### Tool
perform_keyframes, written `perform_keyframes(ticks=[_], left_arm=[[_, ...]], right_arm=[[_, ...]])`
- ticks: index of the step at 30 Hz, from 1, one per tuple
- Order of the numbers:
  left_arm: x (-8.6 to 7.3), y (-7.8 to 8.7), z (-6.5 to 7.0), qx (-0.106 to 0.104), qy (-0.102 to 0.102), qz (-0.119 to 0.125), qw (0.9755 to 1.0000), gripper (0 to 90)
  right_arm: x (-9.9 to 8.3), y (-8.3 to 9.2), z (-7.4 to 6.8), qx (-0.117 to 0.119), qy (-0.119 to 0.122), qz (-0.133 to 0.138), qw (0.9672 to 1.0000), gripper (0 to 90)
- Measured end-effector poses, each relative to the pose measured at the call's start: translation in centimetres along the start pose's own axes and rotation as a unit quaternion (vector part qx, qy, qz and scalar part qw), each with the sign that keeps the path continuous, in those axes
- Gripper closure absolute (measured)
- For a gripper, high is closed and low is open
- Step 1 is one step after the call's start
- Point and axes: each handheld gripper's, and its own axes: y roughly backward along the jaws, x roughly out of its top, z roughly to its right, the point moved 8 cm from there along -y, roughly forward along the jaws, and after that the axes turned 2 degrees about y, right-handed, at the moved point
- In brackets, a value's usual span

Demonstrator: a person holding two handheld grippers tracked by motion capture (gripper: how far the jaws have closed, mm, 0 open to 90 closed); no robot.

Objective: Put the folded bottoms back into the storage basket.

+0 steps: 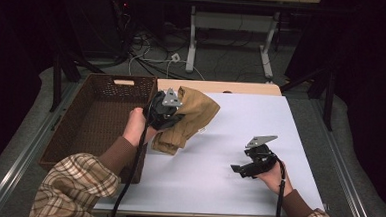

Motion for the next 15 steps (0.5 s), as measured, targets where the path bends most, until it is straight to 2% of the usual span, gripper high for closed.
perform_keyframes(ticks=[7, 15], left_arm=[[0.4, 0.4, -0.6, 0.006, -0.027, -0.007, 0.9996, 83.7], [0.9, 0.6, -1.2, 0.007, -0.041, -0.007, 0.9991, 83.6]], right_arm=[[0.0, 0.0, 0.0, 0.001, 0.001, -0.002, 1.0, 15.3], [-0.1, 0.0, 0.0, 0.001, -0.001, -0.004, 1.0, 15.4]])
